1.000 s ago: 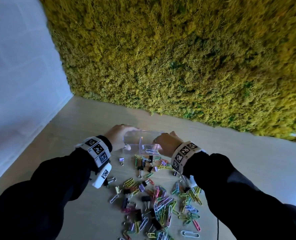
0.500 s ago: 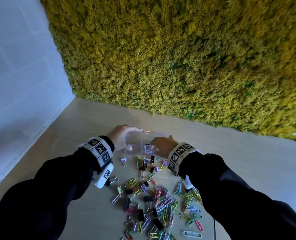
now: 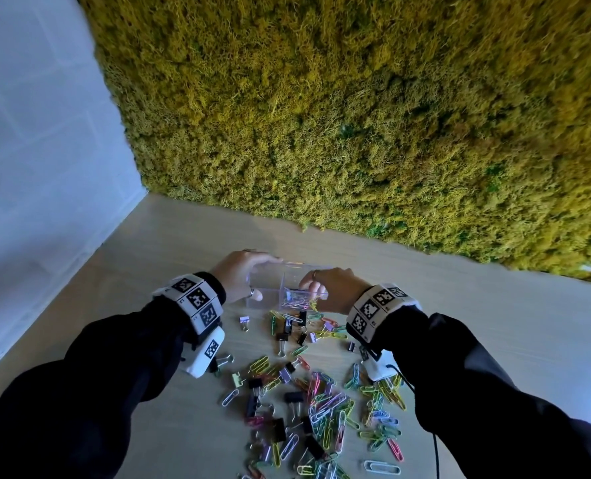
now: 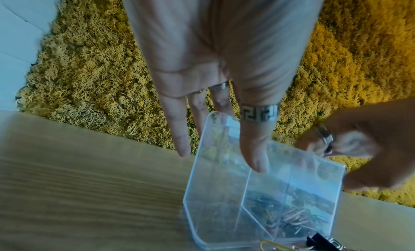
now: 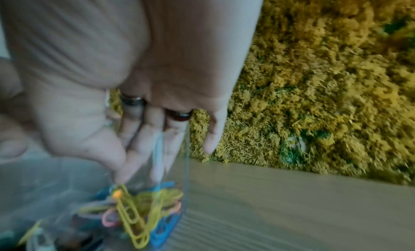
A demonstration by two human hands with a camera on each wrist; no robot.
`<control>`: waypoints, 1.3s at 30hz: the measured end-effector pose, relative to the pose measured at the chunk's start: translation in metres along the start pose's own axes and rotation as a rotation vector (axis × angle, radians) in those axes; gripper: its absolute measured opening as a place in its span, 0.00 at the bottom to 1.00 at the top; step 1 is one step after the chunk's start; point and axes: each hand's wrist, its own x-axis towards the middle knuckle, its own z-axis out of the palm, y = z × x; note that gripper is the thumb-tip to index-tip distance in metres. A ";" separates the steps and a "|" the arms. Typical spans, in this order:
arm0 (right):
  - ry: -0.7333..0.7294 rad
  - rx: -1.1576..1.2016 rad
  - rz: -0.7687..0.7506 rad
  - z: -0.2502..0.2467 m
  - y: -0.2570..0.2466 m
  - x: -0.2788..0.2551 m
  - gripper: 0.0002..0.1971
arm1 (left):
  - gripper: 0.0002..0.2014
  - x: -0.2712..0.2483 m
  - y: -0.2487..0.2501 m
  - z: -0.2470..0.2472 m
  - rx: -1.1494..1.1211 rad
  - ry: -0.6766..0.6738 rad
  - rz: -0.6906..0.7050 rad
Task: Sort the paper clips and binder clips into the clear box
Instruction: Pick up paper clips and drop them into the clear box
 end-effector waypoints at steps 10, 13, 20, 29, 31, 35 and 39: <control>-0.023 -0.265 0.001 -0.006 -0.007 -0.001 0.19 | 0.38 -0.001 0.002 -0.002 0.044 0.034 0.035; -0.094 -0.233 0.005 0.008 -0.010 0.004 0.21 | 0.37 -0.001 0.003 -0.002 0.073 0.027 0.045; 0.323 0.305 -0.132 -0.009 0.011 -0.029 0.11 | 0.39 0.000 -0.001 -0.001 0.085 -0.015 0.019; 0.040 0.073 0.065 0.046 0.030 -0.084 0.18 | 0.18 -0.054 0.025 0.039 0.240 0.287 0.450; 0.011 0.015 0.068 0.061 0.025 -0.076 0.21 | 0.31 -0.059 0.034 0.059 0.392 -0.093 0.335; 0.009 -0.106 0.020 0.082 0.029 -0.068 0.26 | 0.39 -0.066 0.031 0.076 0.705 -0.619 0.068; -0.008 -0.203 0.019 0.082 0.026 -0.083 0.26 | 0.38 -0.084 0.014 0.069 0.628 -0.688 0.006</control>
